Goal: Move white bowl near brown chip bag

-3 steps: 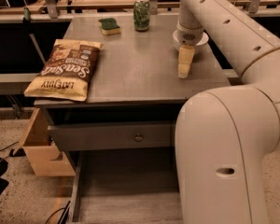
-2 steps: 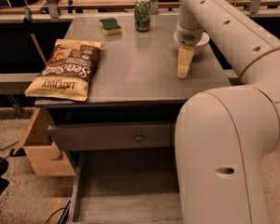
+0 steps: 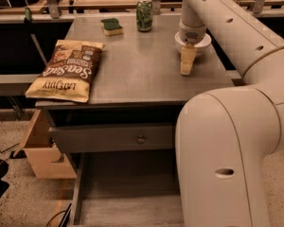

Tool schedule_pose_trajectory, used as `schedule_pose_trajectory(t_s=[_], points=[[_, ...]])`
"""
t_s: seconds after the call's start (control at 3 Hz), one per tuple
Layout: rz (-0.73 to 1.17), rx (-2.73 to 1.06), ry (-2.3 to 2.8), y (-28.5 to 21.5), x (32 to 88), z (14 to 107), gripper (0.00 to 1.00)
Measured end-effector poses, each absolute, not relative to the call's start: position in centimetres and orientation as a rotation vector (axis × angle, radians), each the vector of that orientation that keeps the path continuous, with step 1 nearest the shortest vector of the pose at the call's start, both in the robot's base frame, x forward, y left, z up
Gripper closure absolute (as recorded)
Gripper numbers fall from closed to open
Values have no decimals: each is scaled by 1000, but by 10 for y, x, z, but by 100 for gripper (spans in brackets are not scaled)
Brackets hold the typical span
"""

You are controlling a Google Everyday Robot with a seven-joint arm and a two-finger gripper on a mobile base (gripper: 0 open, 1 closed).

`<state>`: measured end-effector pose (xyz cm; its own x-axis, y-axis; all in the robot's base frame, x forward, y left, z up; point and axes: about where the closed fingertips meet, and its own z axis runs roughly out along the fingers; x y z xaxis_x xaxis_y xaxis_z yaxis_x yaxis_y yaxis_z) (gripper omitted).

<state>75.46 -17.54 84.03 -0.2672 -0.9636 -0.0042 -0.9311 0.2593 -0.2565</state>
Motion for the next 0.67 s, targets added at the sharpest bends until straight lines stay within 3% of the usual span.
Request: schedule_pose_trajectory(t_s=[0.33,0.67], points=[[-304,-1795,2361,-175,755,844,96],[-306,-1793,2357,-175,757,842,100]])
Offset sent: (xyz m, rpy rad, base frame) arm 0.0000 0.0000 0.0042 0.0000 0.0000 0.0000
